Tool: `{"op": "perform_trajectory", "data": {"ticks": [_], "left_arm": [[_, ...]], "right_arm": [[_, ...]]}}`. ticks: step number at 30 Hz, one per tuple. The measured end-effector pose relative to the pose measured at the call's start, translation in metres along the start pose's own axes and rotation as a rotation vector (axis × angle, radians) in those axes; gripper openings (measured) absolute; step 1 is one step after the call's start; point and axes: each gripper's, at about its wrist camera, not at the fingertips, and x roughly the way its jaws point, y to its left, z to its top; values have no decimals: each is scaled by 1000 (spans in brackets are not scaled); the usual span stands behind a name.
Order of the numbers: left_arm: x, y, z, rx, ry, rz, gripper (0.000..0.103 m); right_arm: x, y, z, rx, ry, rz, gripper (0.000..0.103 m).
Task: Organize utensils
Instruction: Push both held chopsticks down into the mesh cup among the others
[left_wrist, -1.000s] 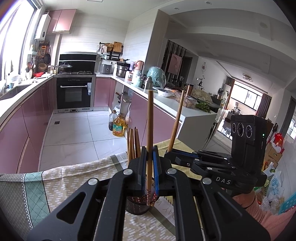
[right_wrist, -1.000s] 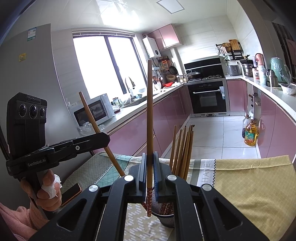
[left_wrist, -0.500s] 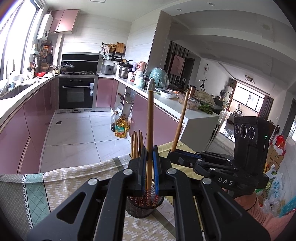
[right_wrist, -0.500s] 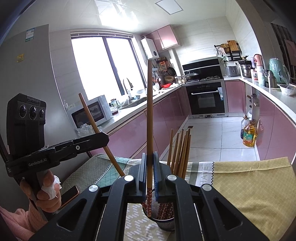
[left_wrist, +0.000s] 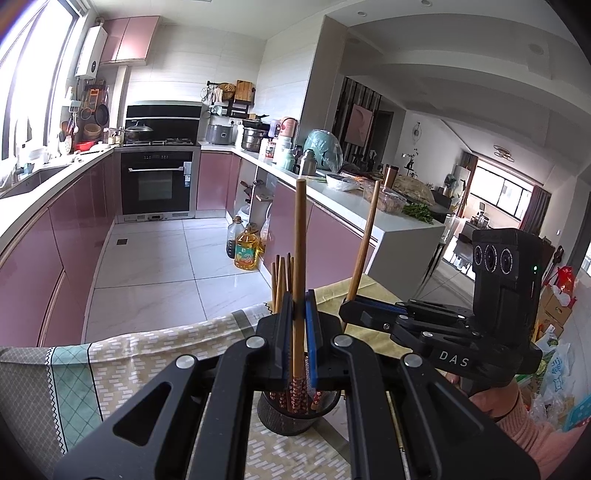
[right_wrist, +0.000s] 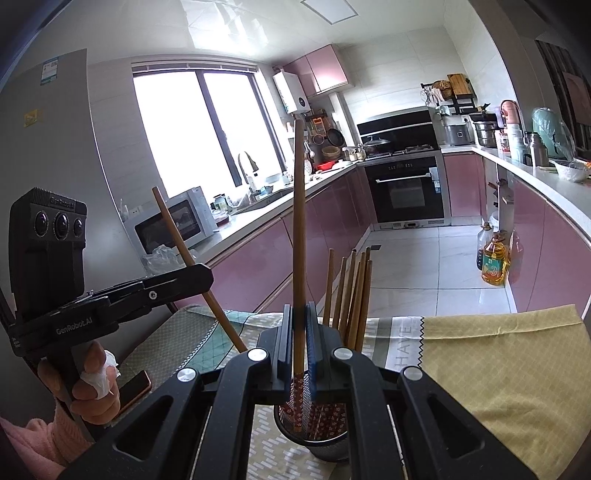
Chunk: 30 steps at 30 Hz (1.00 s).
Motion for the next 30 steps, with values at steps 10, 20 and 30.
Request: {"op": "perform_trajectory", "data": {"ticks": [10,20,30], "left_arm": [[17,-5,-3,11,18,29,7],[30,0,-10,2,32,37,7],[38,7,-15,1,47,44,7]], "right_arm": [[10,-3,-4,3,13,-29,6],[17,-12,-9,20,29,-36,6],[21,-15,-15,27,39,-42,6]]}}
